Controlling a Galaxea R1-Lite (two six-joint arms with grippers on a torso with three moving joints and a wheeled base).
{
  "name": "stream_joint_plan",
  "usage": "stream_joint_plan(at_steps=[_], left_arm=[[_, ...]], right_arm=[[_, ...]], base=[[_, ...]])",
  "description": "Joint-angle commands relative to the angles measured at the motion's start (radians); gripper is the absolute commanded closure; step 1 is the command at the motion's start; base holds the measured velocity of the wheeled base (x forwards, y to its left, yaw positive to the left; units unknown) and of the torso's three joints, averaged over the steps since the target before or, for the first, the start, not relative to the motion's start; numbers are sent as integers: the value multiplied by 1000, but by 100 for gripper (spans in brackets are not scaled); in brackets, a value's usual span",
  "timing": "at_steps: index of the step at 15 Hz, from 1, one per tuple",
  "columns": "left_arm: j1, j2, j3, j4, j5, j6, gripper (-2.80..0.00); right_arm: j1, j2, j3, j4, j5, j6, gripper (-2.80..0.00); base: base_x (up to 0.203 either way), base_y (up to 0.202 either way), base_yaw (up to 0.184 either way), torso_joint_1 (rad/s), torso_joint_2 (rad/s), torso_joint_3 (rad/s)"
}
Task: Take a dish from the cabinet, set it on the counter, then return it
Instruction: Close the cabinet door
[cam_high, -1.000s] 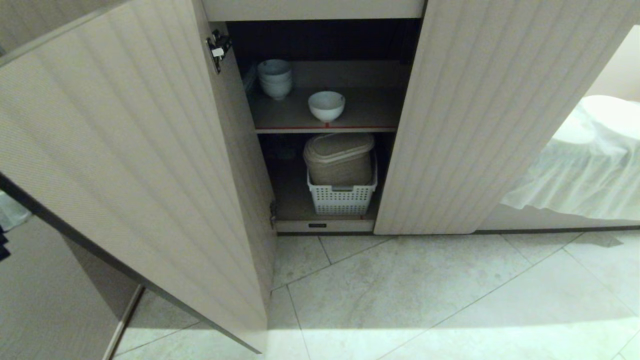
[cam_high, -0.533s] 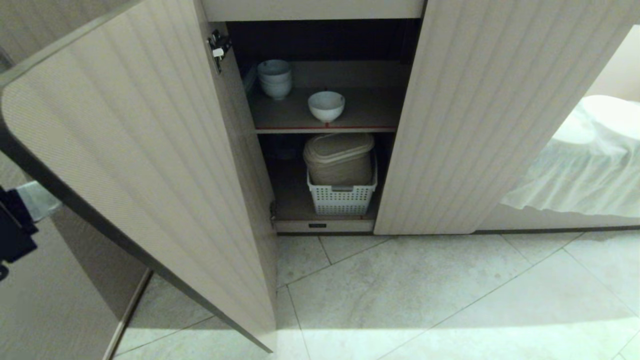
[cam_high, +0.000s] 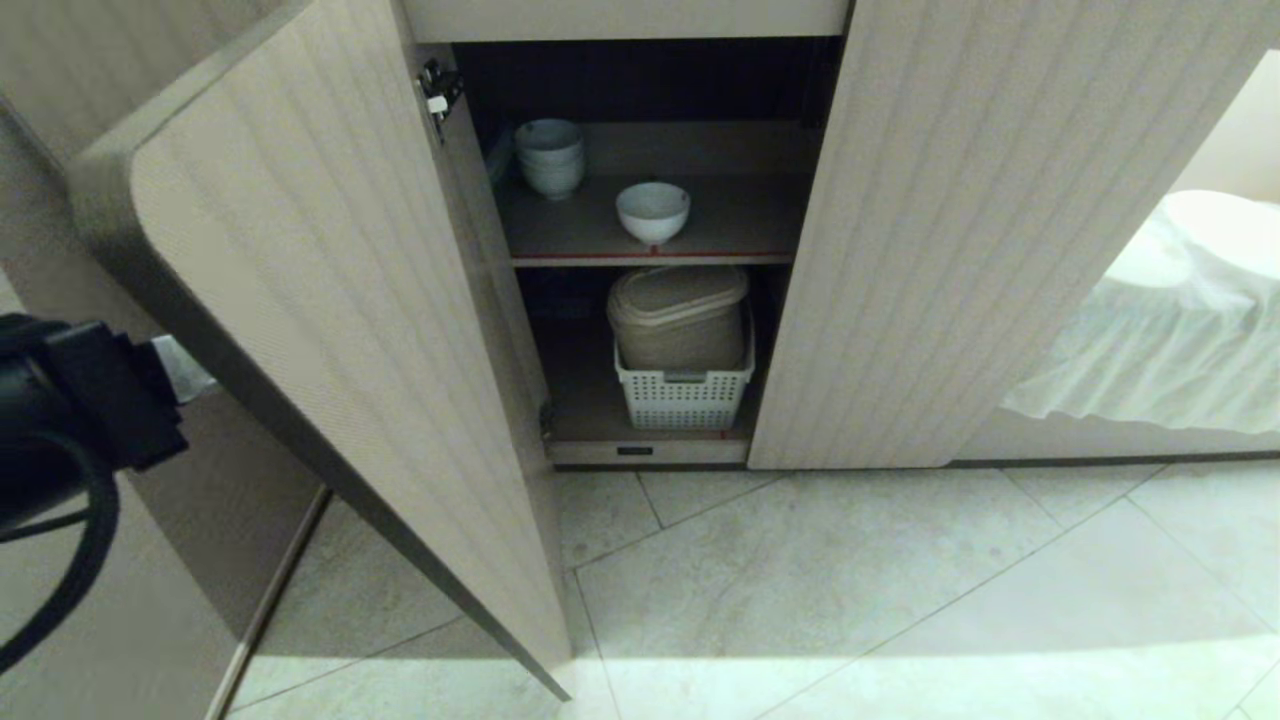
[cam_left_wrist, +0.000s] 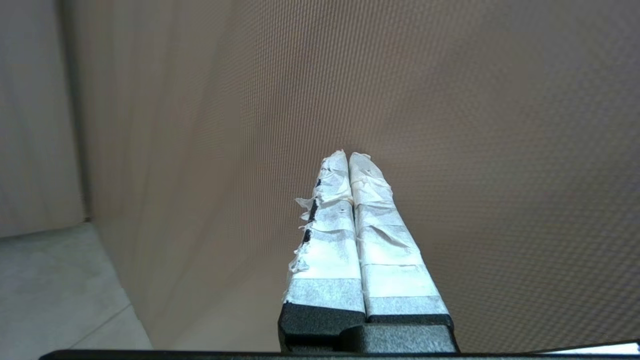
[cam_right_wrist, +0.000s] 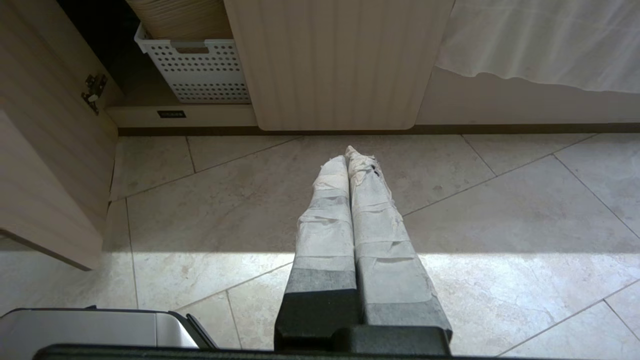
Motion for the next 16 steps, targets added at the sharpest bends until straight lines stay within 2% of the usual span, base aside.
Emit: stream_joint_plan(at_steps=[1,5,9,16], left_arm=[[-20,54,-28,-6,0,-2,0],[-48,124,-34,-110,3,-4,0],[-85,170,-65,-118,4,-2,0],[-144,336,-212,-155,17,1,0]], right_arm=[[1,0,0,0,1,0,0],[0,0,0,0,0,0,0],[1,0,0,0,1,0,0],[1,0,0,0,0,0,0]], base=[[0,0,0,0,0,0],[0,0,0,0,0,0],[0,0,0,0,0,0],[0,0,0,0,0,0]])
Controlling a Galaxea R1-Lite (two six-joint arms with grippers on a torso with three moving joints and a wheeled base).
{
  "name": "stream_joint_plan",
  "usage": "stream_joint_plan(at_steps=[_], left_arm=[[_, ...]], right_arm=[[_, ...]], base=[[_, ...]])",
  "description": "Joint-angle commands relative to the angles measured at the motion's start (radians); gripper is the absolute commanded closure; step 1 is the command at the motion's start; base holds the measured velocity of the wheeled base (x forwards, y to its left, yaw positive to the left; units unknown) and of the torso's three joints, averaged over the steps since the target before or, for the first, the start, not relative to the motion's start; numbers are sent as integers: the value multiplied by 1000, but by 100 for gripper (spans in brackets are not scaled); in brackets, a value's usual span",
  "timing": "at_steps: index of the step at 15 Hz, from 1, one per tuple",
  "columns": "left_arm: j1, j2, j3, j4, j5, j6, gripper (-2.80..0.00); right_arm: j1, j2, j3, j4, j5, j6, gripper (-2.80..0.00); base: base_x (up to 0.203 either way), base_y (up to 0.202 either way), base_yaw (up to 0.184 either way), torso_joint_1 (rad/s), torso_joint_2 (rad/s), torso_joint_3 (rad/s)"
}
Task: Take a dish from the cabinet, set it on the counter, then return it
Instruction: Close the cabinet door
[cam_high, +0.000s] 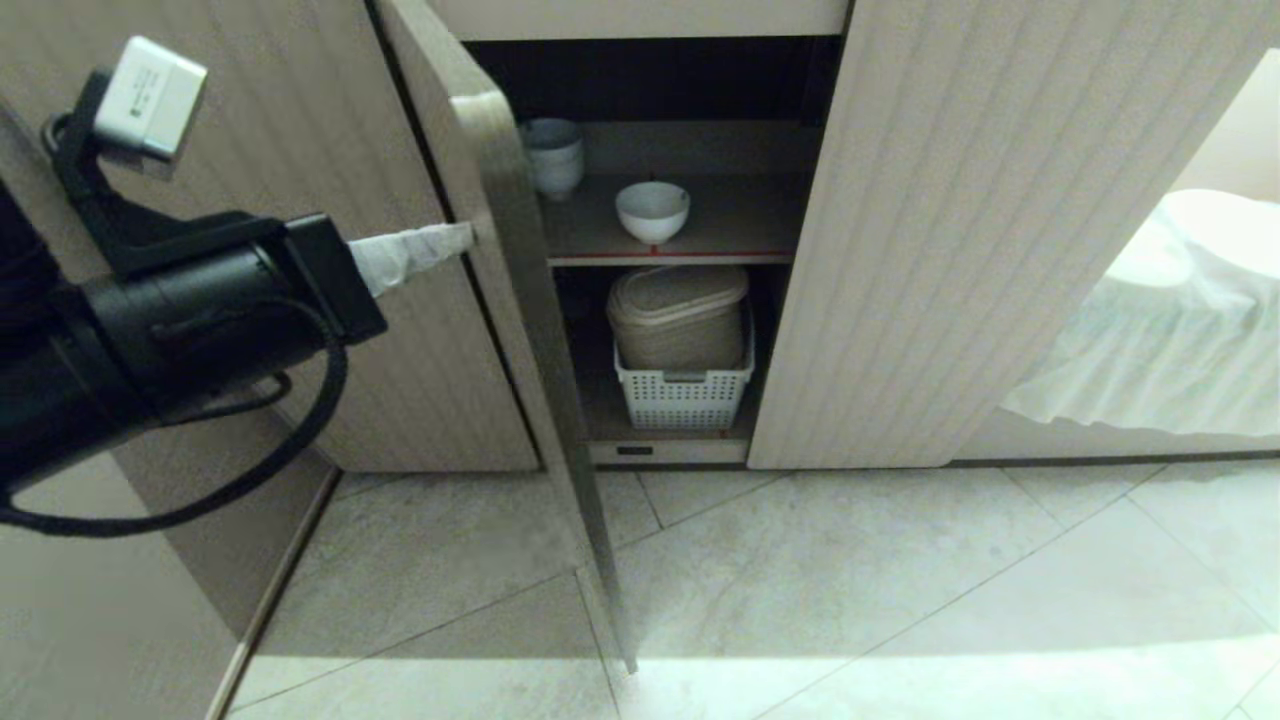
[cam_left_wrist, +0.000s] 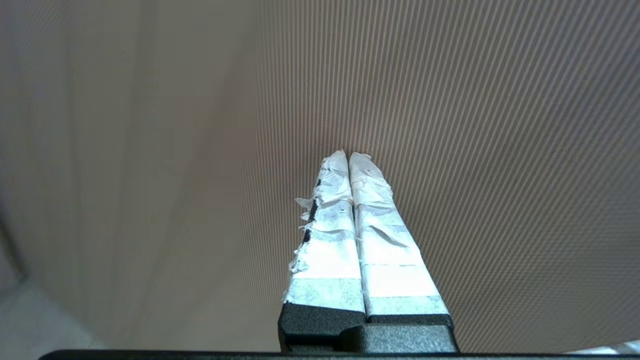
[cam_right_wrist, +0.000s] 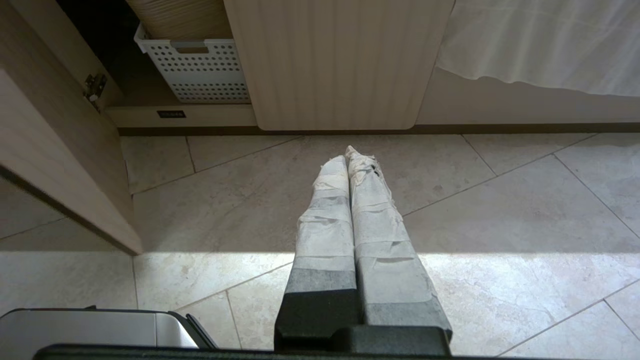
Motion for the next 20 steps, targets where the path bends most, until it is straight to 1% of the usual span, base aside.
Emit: stream_joint_plan(at_steps=[1,4,10,12,15,20], left_arm=[[-35,93,-57,-9,15,-1,0],[-70,178,-138,-10,28,2,0],[-115,341,-347,-4,28,5,0],[-120,389,-414,1,28,24,0],[-122,438,-467,6,28,55,0],[-122,516,-564,7,28,60,0]], right_arm=[[1,0,0,0,1,0,0],[0,0,0,0,1,1,0],[0,0,0,0,0,0,0],[0,0,0,0,1,0,0],[0,0,0,0,1,0,0],[1,0,0,0,-1,1,0]], base=[[0,0,0,0,0,0],[0,0,0,0,0,0],[0,0,0,0,0,0],[0,0,0,0,0,0],[0,0,0,0,0,0],[0,0,0,0,0,0]])
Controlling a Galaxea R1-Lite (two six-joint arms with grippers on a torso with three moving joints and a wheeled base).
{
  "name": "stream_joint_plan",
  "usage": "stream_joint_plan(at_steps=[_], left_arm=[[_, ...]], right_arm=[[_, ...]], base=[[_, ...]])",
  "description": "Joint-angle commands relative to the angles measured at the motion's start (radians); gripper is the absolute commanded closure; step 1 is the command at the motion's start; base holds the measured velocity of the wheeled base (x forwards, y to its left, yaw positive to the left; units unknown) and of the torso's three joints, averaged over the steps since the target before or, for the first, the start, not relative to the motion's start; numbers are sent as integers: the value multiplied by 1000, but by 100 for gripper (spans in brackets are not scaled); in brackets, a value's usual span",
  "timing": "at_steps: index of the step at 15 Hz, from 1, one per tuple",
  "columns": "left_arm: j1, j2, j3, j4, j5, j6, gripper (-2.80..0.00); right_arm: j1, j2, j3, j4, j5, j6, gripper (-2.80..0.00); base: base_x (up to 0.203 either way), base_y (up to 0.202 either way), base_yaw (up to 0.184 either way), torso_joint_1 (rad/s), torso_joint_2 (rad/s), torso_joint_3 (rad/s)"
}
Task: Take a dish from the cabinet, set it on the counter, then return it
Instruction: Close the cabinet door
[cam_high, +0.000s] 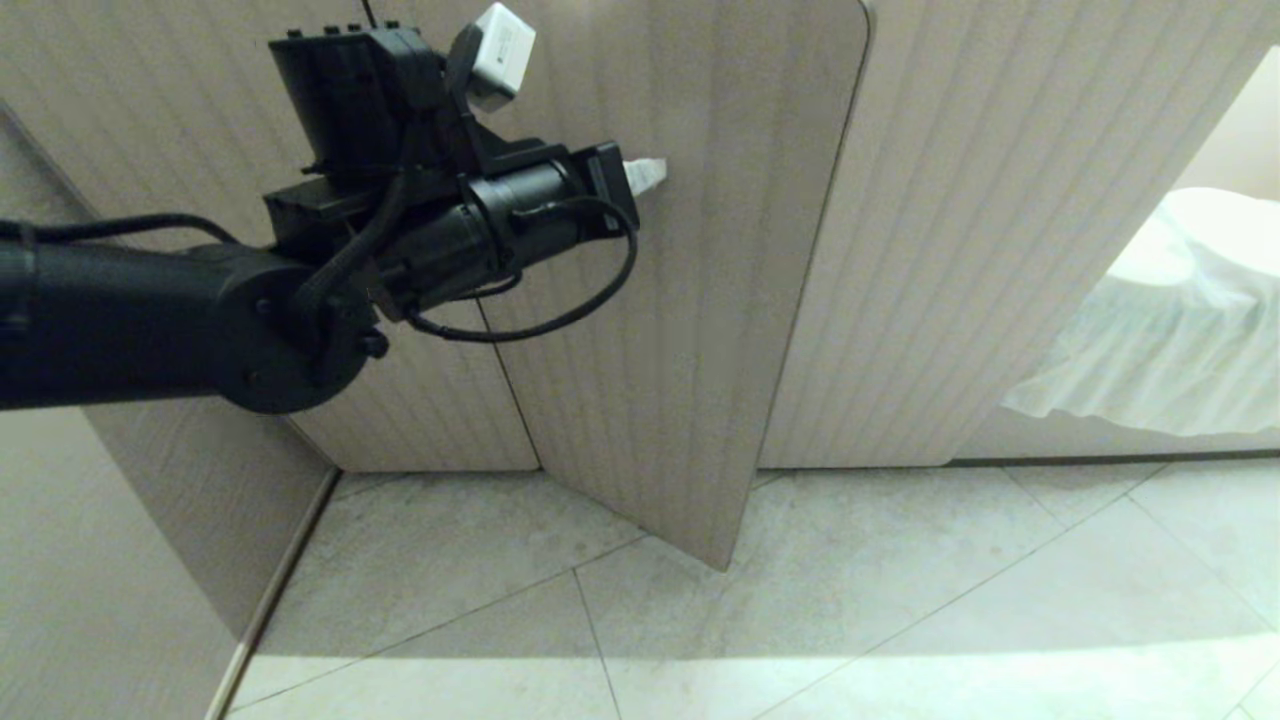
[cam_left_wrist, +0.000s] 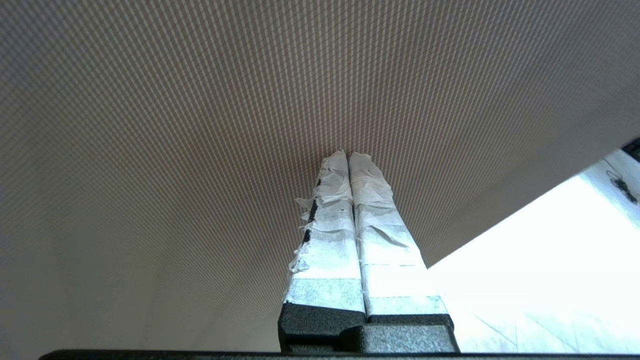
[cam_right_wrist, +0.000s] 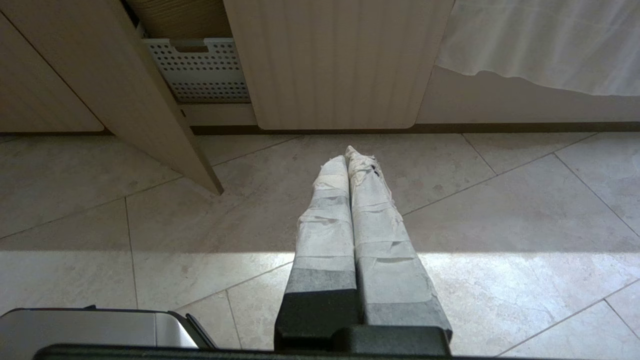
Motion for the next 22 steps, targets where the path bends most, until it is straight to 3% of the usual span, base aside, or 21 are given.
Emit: stream_joint_plan(at_steps=[1,4,7,12,15,16,19,22], left_arm=[[0,53,-44,-4,-1,7,0],[-1,115,-104,1,0,105,0],[-13,167,-194,44,3,146,0],[-11,294,-459,151,5,231,0],[1,386,-620,215,17,322,0],[4,403,-628,223,34,372,0],[21,437,-629,214,69,445,0],[54,479,-629,112,82,510,0]], right_arm=[[0,0,0,0,1,0,0],[1,0,0,0,0,1,0],[1,0,0,0,1,1,0],[1,0,0,0,0,-1,0],[0,0,0,0,0,1,0],[0,0,0,0,0,-1,0],[0,0,0,0,0,1,0],[0,0,0,0,-1,0,0]], base=[[0,0,0,0,0,0],[0,0,0,0,0,0],[0,0,0,0,0,0],[0,0,0,0,0,0],[0,0,0,0,0,0],[0,0,0,0,0,0],[0,0,0,0,0,0],[0,0,0,0,0,0]])
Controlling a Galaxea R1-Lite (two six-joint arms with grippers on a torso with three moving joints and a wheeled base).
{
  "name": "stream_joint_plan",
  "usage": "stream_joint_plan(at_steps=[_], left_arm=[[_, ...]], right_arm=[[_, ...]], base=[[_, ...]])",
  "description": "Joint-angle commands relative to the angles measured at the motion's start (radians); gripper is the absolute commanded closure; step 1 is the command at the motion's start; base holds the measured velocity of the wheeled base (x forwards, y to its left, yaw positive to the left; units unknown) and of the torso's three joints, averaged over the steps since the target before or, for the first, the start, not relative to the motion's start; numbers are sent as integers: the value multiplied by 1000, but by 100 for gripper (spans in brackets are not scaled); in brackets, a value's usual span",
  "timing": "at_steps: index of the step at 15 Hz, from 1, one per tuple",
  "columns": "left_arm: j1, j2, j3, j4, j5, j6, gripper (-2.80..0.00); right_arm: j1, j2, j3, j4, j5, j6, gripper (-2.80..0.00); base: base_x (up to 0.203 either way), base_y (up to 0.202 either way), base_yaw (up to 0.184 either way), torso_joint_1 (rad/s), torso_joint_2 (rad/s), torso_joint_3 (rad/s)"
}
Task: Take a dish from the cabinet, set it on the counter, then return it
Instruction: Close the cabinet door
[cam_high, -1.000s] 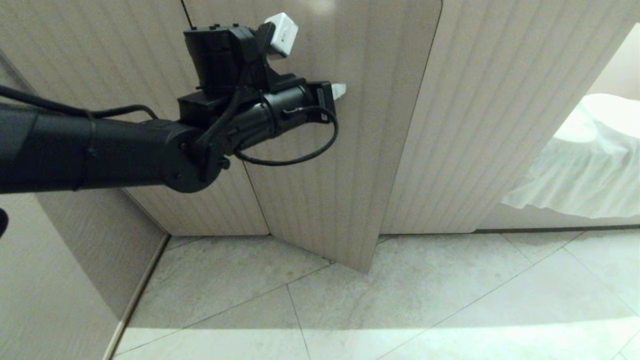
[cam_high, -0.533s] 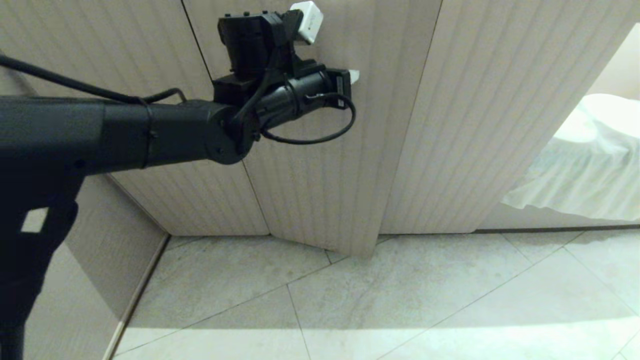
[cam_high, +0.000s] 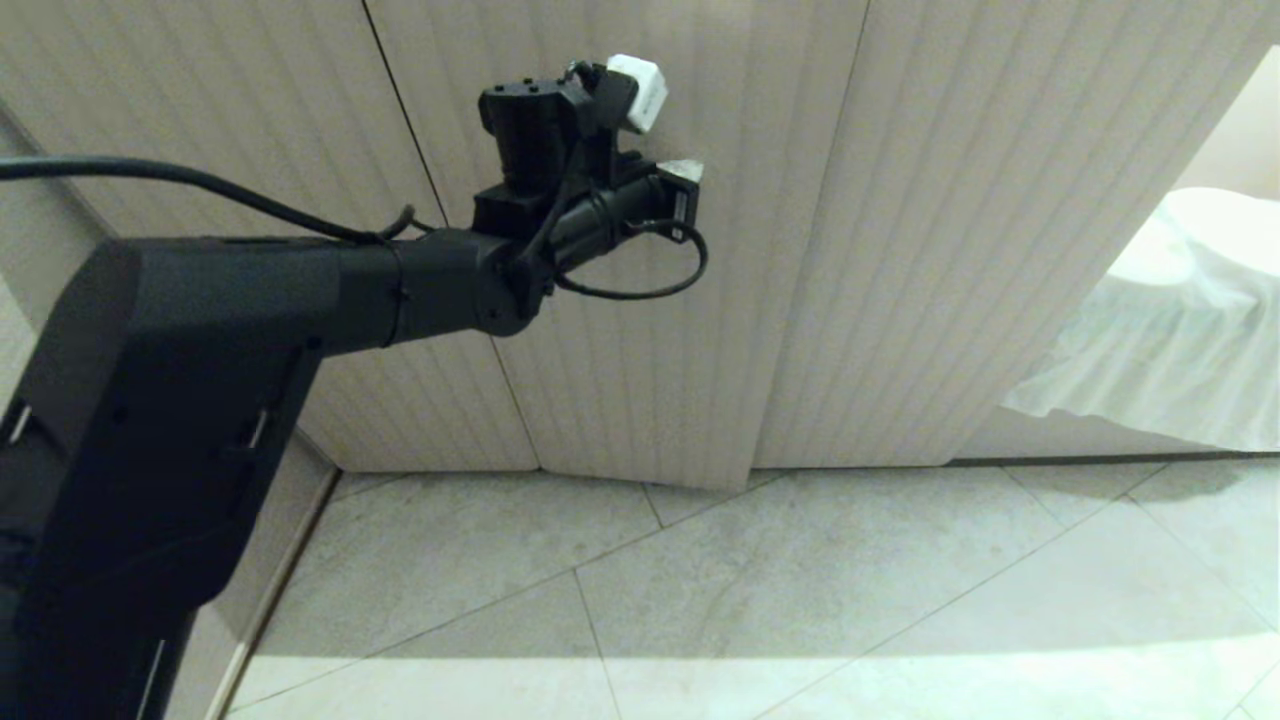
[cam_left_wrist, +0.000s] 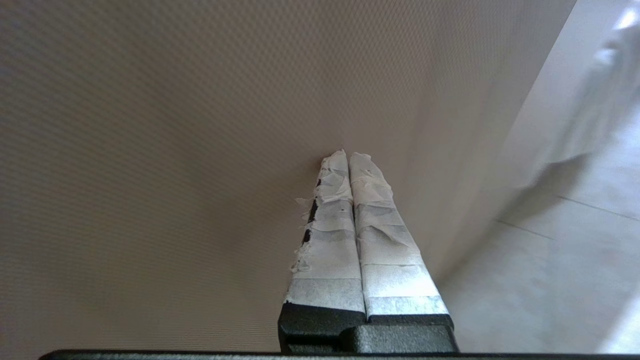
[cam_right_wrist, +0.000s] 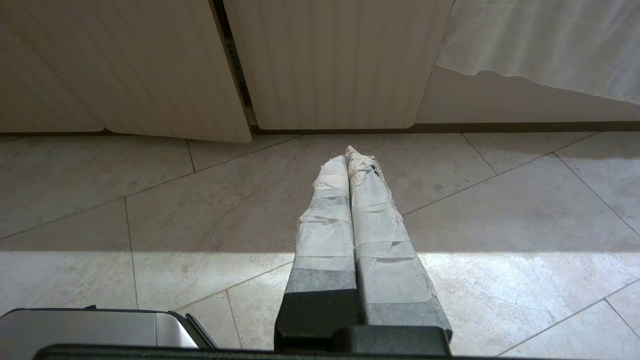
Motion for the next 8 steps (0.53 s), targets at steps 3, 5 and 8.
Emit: stream_joint_plan(at_steps=[3,5,8], left_arm=[[52,60,-1,-129,53,115,0],[70,63,-1,-176,62,143,0],[108,67,-1,-223,66,211,0]], right_arm=[[1,0,0,0,1,0,0],[2,0,0,0,1,0,0],[1,0,0,0,-1,-1,0]], base=[[0,0,0,0,0,0],[0,0,0,0,0,0],[0,0,0,0,0,0]])
